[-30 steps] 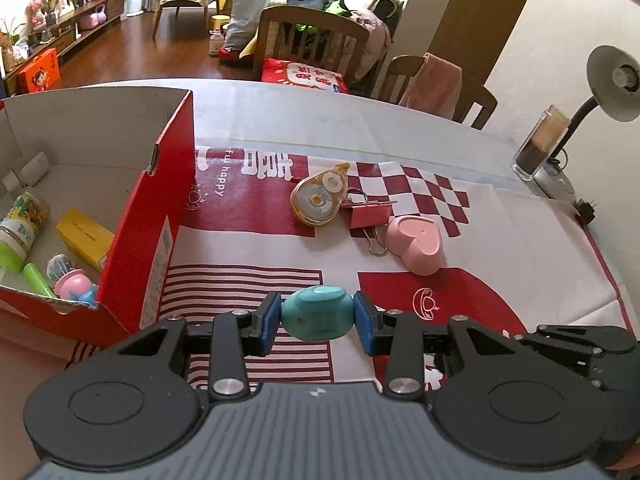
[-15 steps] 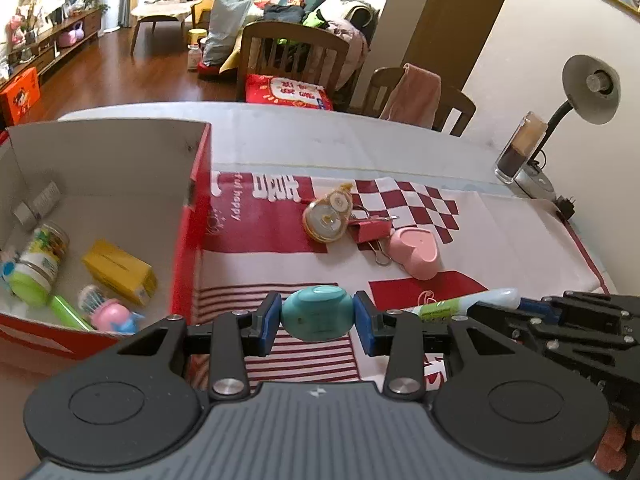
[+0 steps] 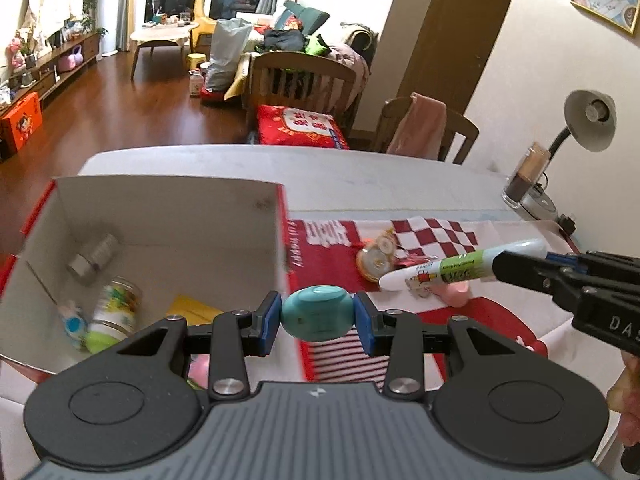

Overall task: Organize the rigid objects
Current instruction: 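Carry teal case in left tool into shoebox while right tool carries marker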

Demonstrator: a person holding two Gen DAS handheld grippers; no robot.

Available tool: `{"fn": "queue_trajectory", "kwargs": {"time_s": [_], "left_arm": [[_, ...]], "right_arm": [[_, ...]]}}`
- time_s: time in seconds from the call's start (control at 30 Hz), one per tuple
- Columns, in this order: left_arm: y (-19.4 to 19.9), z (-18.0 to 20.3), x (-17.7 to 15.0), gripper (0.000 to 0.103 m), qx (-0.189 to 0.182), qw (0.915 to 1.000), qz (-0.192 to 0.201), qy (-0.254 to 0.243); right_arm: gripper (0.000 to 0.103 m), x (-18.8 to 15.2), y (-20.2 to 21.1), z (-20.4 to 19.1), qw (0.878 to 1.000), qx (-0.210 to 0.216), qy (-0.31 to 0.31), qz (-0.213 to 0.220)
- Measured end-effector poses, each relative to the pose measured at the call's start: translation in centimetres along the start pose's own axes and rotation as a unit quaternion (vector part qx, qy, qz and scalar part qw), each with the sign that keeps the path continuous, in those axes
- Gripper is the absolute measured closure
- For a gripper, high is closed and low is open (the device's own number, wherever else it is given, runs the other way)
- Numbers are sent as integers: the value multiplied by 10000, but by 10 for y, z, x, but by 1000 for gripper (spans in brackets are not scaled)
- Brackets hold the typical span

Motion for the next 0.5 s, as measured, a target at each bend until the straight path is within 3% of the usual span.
{"fn": "queue_trajectory", "kwargs": {"time_s": [0.5], "left_arm": [[20,-95,14,65,494,9987,35,93]], "right_arm": [[86,17,-51,-72,9991,350,259,-16]]}}
Point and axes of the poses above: each gripper's, at about its wrist camera, not at the fingertips, and y roughly against the way its jaws point, z to its right, x to its top, the point moved 2 cm from there along -y, roughly the way its jaws point, and after that the axes turned 5 degrees about -y, right-handed, at the moved point
